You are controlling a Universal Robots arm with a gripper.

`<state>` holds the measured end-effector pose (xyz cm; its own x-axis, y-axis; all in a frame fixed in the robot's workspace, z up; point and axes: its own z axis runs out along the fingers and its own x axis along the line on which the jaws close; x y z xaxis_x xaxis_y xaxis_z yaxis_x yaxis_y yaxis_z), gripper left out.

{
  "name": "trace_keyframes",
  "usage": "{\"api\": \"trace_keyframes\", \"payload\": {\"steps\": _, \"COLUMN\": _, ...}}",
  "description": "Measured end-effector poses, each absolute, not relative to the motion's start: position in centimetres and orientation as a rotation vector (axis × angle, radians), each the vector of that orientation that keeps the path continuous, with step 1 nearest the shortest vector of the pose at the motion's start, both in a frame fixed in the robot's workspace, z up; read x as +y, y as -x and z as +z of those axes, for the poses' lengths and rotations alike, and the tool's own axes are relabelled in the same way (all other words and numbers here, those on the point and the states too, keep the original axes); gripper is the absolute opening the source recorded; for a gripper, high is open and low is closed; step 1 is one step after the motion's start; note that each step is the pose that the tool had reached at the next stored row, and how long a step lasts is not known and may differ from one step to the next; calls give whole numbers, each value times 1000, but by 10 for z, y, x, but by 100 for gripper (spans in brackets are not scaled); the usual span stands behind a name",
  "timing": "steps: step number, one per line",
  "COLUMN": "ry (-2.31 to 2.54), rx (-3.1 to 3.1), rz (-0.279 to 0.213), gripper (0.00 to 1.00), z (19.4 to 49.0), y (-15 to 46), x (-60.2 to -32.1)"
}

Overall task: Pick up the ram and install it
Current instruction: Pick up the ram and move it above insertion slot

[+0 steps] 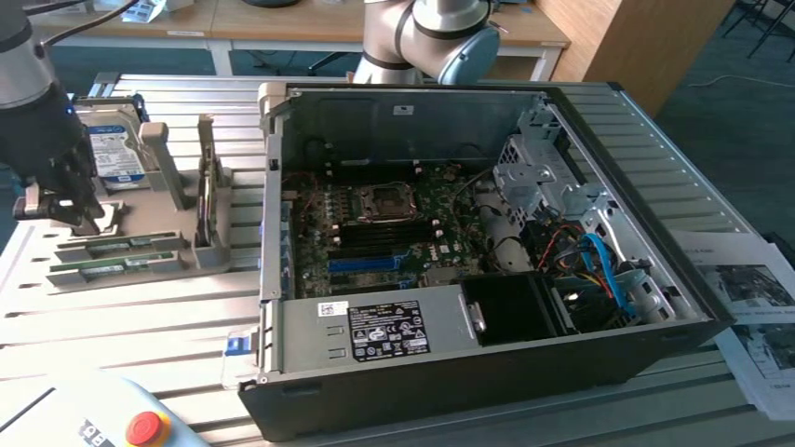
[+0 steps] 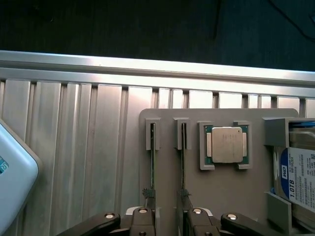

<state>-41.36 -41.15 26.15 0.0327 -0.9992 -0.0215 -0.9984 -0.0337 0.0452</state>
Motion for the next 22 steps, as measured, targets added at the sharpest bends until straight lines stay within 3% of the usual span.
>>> {"api": "trace_keyframes", "payload": {"steps": 12, "ry": -2245, "rx": -2171, "rz": -73, "gripper": 31, "z": 237, "y": 414, "x": -413}}
{"api": "trace_keyframes", "payload": {"steps": 22, "ry": -2244, "rx": -2171, "rz": -73, "gripper": 31, "z": 236, "y": 414, "x": -418}}
